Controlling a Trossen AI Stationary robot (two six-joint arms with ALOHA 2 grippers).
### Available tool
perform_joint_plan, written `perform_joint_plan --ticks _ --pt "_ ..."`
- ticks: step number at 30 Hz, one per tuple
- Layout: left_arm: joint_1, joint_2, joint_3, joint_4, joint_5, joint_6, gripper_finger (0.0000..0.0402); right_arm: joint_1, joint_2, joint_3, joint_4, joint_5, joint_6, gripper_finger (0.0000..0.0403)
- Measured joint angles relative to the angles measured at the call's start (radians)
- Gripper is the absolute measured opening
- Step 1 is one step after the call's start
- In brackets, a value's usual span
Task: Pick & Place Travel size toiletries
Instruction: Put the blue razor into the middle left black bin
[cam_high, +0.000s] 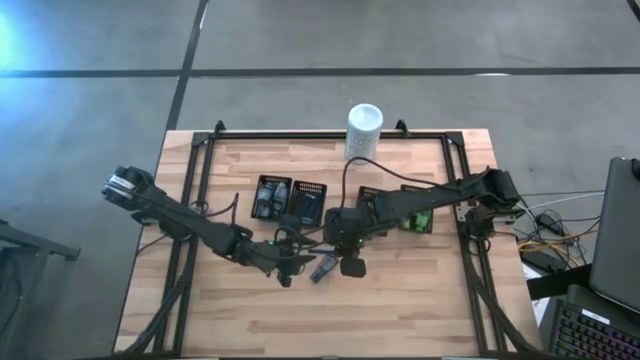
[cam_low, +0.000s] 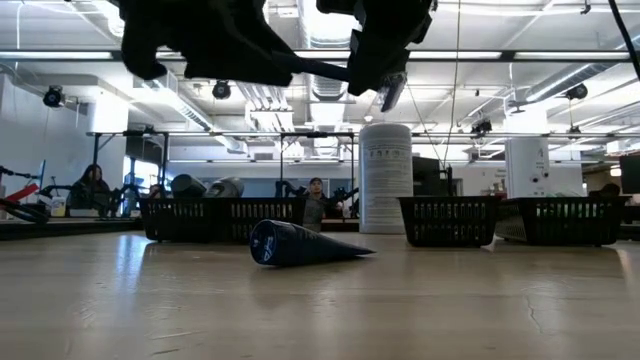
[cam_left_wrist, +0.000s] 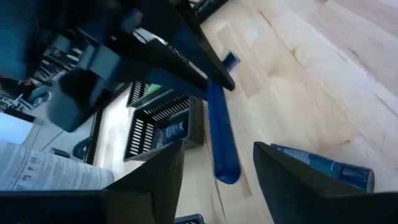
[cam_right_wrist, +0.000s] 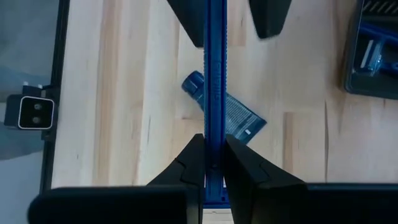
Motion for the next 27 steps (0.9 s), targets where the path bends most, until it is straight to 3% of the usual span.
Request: perform_joint_plan --ticks 18,27 --pt "0.017 0.030 0.029 0.039 0.001 0.004 0.0118 -0.001 0.005 0.026 -0.004 -0.021 0.025 0.0031" --pt "0.017 0.031 0.043 0.011 0.011 0.013 0.0110 -0.005 0.005 0.026 -0.004 -0.018 0.044 0.0031"
